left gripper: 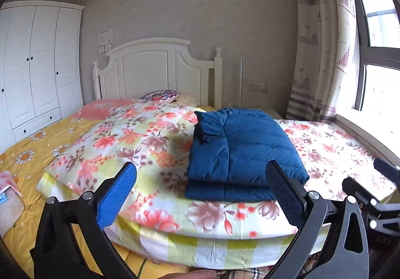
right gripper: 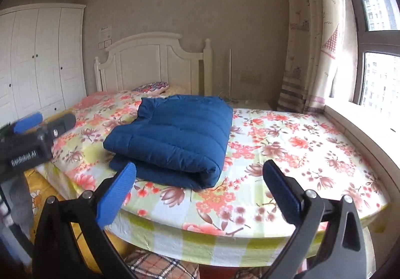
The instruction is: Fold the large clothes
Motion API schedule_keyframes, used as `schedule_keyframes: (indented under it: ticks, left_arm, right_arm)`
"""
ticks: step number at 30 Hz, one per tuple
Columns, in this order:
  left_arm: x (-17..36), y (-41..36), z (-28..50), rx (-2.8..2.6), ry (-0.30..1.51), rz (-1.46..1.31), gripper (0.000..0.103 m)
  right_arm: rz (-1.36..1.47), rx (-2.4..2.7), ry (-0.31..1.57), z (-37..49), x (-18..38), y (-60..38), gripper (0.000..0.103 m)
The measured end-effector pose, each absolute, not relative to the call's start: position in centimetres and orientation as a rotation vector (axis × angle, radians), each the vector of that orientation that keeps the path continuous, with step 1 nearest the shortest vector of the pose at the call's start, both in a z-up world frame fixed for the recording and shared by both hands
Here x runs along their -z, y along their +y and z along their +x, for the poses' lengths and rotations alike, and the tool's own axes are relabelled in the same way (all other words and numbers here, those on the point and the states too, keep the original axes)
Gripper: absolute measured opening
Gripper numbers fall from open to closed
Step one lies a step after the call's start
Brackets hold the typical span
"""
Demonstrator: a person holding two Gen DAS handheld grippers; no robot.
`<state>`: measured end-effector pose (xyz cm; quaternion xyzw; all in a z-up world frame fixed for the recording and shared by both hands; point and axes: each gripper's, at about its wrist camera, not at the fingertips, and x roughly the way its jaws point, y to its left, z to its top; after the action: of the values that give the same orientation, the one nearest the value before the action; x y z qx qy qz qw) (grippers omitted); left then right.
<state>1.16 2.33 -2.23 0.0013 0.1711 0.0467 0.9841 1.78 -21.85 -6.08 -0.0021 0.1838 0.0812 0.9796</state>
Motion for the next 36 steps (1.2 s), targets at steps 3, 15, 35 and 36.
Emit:
schedule_keyframes:
  ticks: [3, 15, 35, 36]
  left_arm:
    - [2.4, 1.7, 0.8, -0.095, 0.353, 0.044, 0.099]
    - [2.8, 2.0, 1.0, -0.087, 0.374, 0.038, 0.099]
    - [2.8, 2.0, 0.8, -0.078, 0.376, 0.054, 0.099]
    - [2.8, 2.0, 0.8, -0.079, 0.377, 0.055, 0.099]
  right_arm:
    - [0.005, -0.157, 0.359, 1.2, 5.7, -21.8, 0.101]
    - [-0.018, -0.167, 0.388, 2.1, 5.8, -21.0, 0.101]
    - [-0.022, -0.165, 0.380, 2.0, 5.7, -20.8, 0.101]
    - [-0.022, -0.167, 0.380, 2.0, 5.6, -20.8, 0.101]
